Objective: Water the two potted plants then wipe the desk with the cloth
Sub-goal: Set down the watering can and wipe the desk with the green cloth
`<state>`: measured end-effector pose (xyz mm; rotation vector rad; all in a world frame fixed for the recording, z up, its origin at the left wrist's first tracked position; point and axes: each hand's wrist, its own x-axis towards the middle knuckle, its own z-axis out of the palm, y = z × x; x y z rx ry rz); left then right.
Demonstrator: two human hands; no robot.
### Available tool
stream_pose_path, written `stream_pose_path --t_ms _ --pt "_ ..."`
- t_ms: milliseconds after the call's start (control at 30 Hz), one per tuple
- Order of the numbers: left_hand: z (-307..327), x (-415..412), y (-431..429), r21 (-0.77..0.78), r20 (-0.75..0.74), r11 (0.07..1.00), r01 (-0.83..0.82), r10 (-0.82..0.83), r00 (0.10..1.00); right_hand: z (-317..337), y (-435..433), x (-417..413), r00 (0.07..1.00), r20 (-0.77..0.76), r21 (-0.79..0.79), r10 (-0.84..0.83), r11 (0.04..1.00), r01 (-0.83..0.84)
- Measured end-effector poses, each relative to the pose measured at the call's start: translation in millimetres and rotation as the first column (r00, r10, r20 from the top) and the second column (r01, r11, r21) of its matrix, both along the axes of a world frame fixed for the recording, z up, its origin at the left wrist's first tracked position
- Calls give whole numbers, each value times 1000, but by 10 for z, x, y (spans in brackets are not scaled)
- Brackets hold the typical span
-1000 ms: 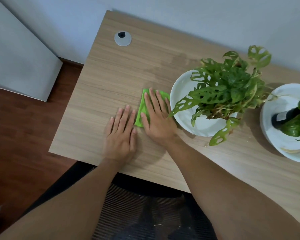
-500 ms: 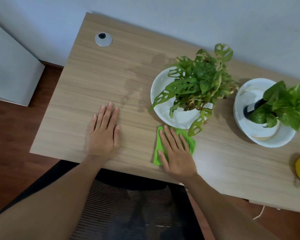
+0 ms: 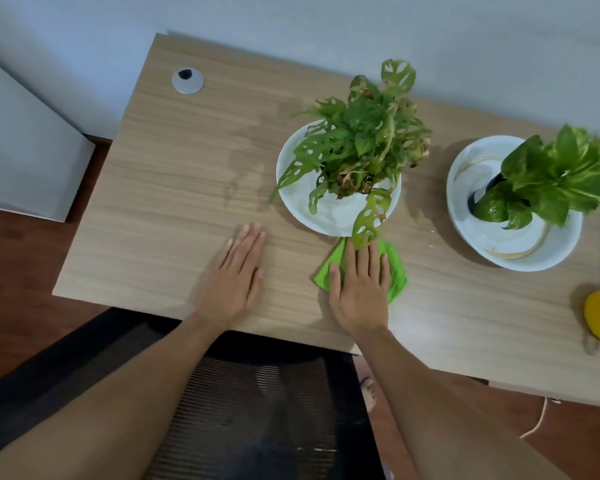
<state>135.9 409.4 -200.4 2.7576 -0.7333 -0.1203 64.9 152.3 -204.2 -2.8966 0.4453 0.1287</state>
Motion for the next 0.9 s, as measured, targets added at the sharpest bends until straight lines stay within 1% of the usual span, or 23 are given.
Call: stream_pose_path --t_ms 100,167,233,333,467,567,667,767,833,900 --pt "-36 -185 -360 25 -17 992 121 -121 993 -15 -215 -278 975 2 1 224 975 -224" --pt "-58 -256 -635 29 -11 989 145 -145 989 -22 -467 -495 954 17 -6 298 954 -298" --pt "-77 -301 -878 30 7 990 138 -139 990 -25 -732 -645 964 27 -13 263 965 -263" --pt "-121 -370 -1174 47 27 996 70 -72 997 -4 -1099 -665 991 28 -29 133 991 -132" --pt "-213 -472 -1446 59 27 998 -30 29 999 12 -1342 -298 1000 2 -6 24 1000 -24" --pt "-302 -486 -1498 49 38 997 -66 64 997 -4 -1273 11 1000 -13 0 -8 1000 8" --pt "-312 -484 -1487 53 37 996 -69 67 997 13 -1047 93 999 -2 1 41 999 -41" --pt "-292 -489 -1500 69 37 995 -75 73 997 7 -807 -164 982 23 41 188 981 -188" --pt "-268 -488 -1504 65 14 995 -82 81 997 -10 -833 -412 963 53 68 266 961 -269" --pt "-251 -482 -1501 72 2 994 -84 84 996 -25 -1008 -590 956 62 76 287 954 -291"
